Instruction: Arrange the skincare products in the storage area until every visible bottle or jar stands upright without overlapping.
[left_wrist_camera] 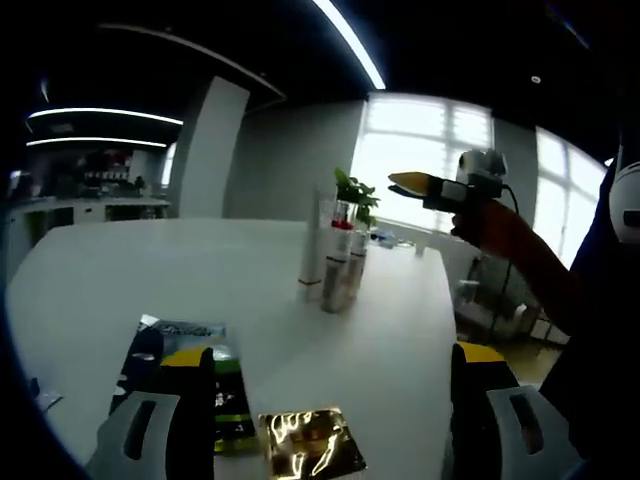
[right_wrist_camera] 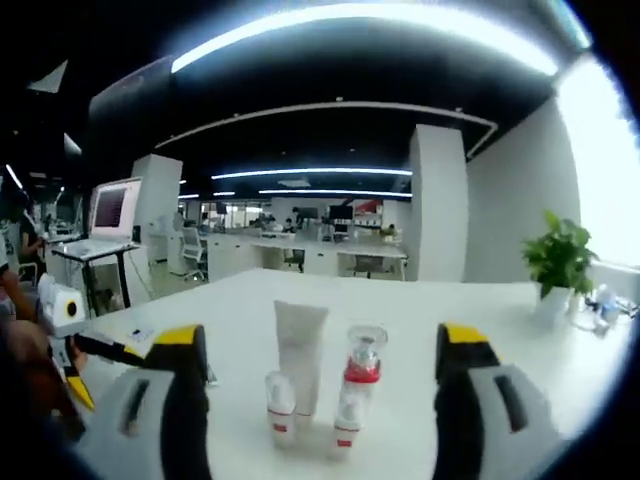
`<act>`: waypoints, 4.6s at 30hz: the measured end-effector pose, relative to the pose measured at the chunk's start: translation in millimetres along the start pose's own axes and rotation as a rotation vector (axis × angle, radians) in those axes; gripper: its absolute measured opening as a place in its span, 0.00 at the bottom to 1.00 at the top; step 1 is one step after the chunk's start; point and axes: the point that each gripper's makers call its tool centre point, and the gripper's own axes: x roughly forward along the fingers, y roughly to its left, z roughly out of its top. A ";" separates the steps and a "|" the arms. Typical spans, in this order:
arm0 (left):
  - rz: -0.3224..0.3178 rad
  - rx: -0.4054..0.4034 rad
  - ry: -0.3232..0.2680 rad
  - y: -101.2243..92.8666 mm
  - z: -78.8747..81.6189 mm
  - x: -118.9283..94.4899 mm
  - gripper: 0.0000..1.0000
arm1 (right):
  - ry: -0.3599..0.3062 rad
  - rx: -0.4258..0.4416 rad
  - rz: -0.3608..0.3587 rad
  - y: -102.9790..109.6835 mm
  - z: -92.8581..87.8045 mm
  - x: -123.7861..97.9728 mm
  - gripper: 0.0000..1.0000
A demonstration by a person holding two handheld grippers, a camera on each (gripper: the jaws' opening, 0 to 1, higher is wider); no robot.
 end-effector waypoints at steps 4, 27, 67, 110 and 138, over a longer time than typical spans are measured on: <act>0.002 -0.006 0.000 1.4 -1.7 -4.6 1.00 | -0.024 -0.023 0.047 16.1 20.2 4.8 0.87; 0.071 -0.055 -0.023 14.8 -12.0 -28.8 1.00 | -0.023 -0.087 0.308 115.6 41.6 55.7 0.84; 0.144 -0.068 -0.046 30.3 -14.8 -53.8 1.00 | 0.237 -0.131 0.523 214.5 -86.8 94.8 0.80; 0.174 -0.088 -0.048 38.4 -21.2 -65.5 0.98 | 0.396 -0.049 0.683 268.1 -162.9 96.5 0.30; 0.207 -0.119 -0.072 60.8 -14.0 -73.5 0.96 | 0.356 -0.106 0.692 260.3 -169.6 95.0 0.00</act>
